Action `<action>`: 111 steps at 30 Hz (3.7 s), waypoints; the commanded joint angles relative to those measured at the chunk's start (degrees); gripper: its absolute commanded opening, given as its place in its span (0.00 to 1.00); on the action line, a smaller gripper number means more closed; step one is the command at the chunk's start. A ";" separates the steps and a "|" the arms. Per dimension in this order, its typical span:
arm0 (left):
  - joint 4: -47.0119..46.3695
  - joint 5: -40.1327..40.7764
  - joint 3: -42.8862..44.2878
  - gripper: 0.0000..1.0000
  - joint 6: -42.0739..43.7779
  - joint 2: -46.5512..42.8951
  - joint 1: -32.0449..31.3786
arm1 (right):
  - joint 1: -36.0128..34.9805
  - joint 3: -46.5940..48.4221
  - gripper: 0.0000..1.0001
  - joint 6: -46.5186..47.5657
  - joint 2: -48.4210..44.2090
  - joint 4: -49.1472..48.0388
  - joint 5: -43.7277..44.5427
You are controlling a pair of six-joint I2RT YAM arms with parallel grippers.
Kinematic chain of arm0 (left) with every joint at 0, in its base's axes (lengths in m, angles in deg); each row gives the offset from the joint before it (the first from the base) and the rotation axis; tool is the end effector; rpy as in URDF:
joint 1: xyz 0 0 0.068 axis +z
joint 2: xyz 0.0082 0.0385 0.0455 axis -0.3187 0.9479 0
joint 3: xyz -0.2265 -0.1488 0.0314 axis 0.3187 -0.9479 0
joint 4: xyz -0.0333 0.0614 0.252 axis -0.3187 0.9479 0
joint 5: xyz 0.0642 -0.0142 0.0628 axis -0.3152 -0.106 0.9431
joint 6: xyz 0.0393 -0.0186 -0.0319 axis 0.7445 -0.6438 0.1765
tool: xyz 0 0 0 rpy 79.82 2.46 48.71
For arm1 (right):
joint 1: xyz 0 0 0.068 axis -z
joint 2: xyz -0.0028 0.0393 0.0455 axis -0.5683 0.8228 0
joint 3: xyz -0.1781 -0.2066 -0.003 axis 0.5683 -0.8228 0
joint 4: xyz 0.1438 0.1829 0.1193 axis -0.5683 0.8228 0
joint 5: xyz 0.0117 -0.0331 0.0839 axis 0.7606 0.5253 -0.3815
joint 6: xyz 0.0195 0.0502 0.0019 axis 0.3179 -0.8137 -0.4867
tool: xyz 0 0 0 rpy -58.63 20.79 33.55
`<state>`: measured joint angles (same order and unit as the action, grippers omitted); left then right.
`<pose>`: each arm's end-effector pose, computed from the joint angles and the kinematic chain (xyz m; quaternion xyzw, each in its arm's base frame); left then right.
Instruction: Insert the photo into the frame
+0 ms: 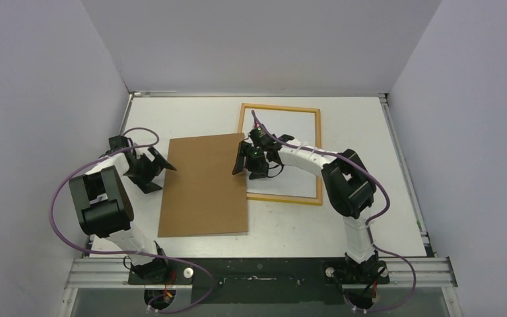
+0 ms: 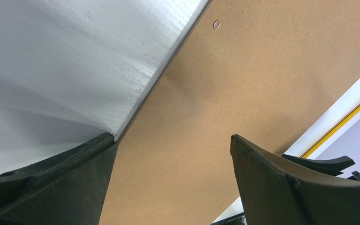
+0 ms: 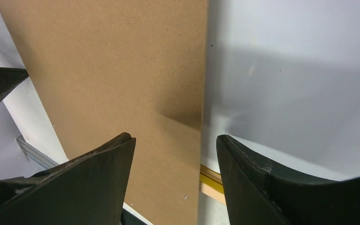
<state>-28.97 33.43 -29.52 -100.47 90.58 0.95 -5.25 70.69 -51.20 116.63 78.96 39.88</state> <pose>0.2986 0.0902 0.1582 -0.3705 0.8915 -0.2224 0.1363 0.3260 0.2870 0.1833 0.0329 0.9478 0.3039 0.0904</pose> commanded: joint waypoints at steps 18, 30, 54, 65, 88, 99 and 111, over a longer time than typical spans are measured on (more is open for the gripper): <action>-1.56 -1.85 0.22 0.90 0.66 0.83 -0.68 | -0.38 -0.83 0.45 -6.88 -0.43 -17.04 -9.93; -0.99 -1.85 1.45 0.90 0.93 1.49 -0.64 | -1.07 0.96 0.22 -9.21 -0.58 -23.85 -12.59; -0.11 -2.41 2.46 0.90 1.14 1.47 -0.61 | -2.40 -2.18 0.27 -17.18 -0.46 -43.35 -17.81; 1.15 -0.29 2.66 0.90 2.27 -0.39 -0.12 | -2.31 0.40 0.05 -8.32 -2.69 -27.62 -12.72; 5.80 0.88 26.17 0.97 -0.06 -15.37 -3.46 | -3.48 19.85 0.00 4.43 -12.34 -9.77 -5.79; -12.60 -4.00 31.23 0.97 -11.47 -18.36 -12.03 | -6.94 23.60 0.00 21.92 -17.19 -0.52 11.20; -16.33 10.42 36.45 0.97 -11.38 -24.11 -26.54 | -14.64 32.37 0.00 43.58 -18.23 1.43 36.19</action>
<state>-41.40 36.32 3.18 -111.61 70.75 -24.69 -17.46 97.71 -16.16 102.31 86.85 66.29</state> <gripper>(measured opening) 0.970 0.070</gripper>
